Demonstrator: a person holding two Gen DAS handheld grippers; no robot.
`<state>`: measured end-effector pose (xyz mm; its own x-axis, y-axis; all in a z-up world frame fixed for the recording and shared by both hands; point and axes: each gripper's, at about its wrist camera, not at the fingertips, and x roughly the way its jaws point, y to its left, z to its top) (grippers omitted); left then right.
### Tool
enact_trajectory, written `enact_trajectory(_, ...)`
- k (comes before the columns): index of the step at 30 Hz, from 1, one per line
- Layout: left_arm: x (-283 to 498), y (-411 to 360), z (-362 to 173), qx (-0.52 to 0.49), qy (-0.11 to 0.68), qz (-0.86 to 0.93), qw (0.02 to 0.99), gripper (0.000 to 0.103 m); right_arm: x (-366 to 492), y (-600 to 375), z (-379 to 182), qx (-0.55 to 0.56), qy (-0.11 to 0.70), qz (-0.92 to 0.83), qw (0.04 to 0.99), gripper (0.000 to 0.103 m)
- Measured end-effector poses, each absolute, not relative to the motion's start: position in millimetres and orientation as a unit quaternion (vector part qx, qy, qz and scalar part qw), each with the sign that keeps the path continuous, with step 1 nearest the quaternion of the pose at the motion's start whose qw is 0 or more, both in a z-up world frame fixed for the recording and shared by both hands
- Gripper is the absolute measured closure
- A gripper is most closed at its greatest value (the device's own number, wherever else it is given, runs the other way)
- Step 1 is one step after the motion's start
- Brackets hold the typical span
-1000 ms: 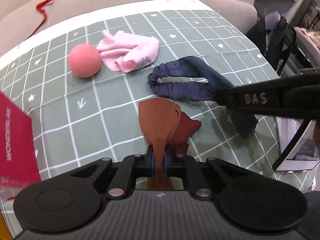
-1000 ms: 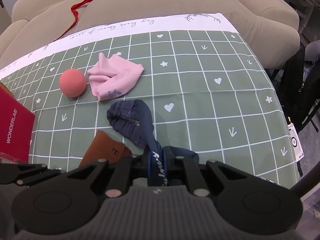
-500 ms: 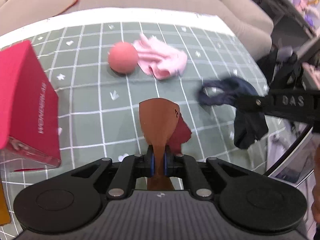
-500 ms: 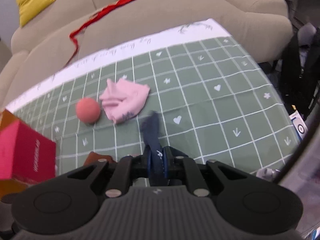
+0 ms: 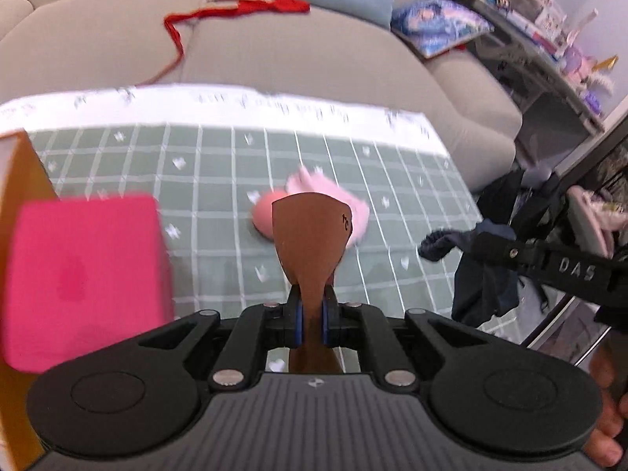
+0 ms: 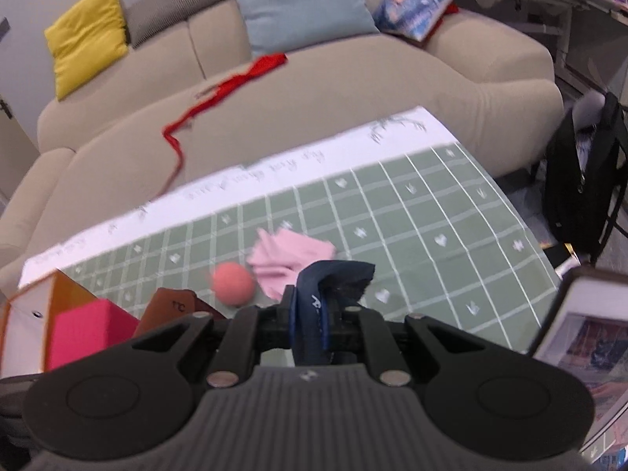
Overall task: Organize soft objects
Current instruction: 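Lift the leather piece and headband and carry them toward the white box, then lower the leather piece with the left gripper while the right lowers the headband into the box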
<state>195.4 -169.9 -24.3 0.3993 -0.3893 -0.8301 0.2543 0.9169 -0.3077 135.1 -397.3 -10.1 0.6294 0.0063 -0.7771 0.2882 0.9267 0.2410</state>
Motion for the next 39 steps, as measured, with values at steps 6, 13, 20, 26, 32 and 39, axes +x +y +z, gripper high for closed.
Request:
enact_trajectory(6, 226, -107, 21, -0.059, 0.48, -0.162, 0.86, 0.093, 154, -348, 24, 0.153, 0.401, -0.041, 0.903, 0.094)
enact_trajectory(13, 252, -7, 48, -0.056, 0.462, -0.09, 0.88, 0.093, 191, -253, 45, 0.099, 0.397, 0.015, 0.912, 0.094)
enact_trajectory(20, 256, 82, 42, -0.075, 0.475, -0.032, 0.876, 0.093, 229, -142, 58, 0.045, 0.395, 0.095, 0.912, 0.094)
enact_trajectory(26, 251, 144, 13, -0.08, 0.512, 0.004, 0.855, 0.093, 249, -54, 55, 0.008, 0.404, 0.145, 0.903, 0.094)
enact_trajectory(32, 241, 168, -13, -0.065, 0.538, -0.001, 0.841, 0.093, 257, 1, 23, -0.035, 0.44, 0.166, 0.882, 0.094)
enact_trajectory(39, 246, 153, -47, -0.05, 0.571, -0.02, 0.819, 0.093, 267, 23, -34, -0.059, 0.503, 0.157, 0.848, 0.094)
